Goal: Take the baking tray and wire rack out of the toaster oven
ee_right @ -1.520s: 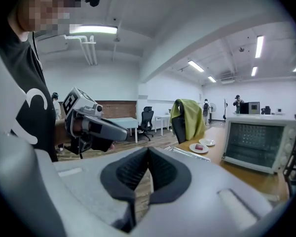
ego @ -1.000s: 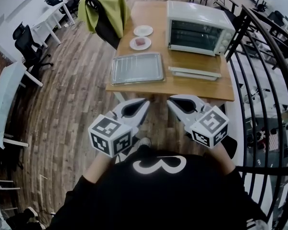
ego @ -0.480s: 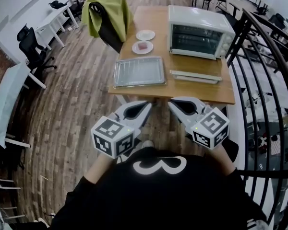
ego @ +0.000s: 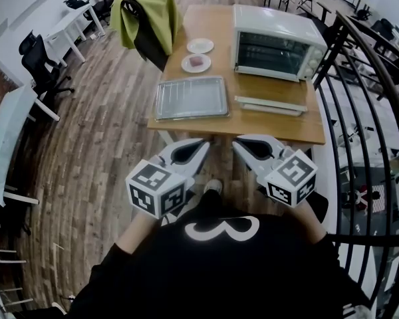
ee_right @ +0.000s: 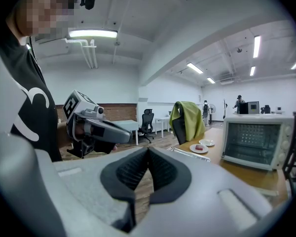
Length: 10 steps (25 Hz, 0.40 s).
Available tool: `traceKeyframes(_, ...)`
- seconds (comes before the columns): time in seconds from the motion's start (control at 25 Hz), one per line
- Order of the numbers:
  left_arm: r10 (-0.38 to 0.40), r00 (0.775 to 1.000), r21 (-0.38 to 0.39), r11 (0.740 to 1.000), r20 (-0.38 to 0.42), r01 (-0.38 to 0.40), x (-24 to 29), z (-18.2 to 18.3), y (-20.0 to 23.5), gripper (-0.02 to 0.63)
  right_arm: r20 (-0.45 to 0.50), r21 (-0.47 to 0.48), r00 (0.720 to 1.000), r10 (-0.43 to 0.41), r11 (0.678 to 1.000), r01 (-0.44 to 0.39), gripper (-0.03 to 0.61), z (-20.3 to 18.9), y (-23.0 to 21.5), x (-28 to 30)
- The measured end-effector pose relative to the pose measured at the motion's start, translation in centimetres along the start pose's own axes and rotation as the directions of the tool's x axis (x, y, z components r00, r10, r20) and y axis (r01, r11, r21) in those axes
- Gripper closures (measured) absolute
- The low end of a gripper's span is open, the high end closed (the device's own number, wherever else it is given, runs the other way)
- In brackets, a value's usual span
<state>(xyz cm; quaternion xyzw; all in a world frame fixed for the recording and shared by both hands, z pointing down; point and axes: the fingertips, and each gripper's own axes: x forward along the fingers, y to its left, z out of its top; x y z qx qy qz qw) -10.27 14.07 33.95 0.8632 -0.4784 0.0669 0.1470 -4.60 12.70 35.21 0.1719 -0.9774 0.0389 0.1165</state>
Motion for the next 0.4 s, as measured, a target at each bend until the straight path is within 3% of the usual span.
traceKeyframes(0.4,-0.011,1.000,0.009,1.000,0.001,0.011,1.5,0.2,2.2,0.603,-0.015,0.010,1.000,-0.018,1.000,0.018,0.577,-0.1,-1.7,1.6)
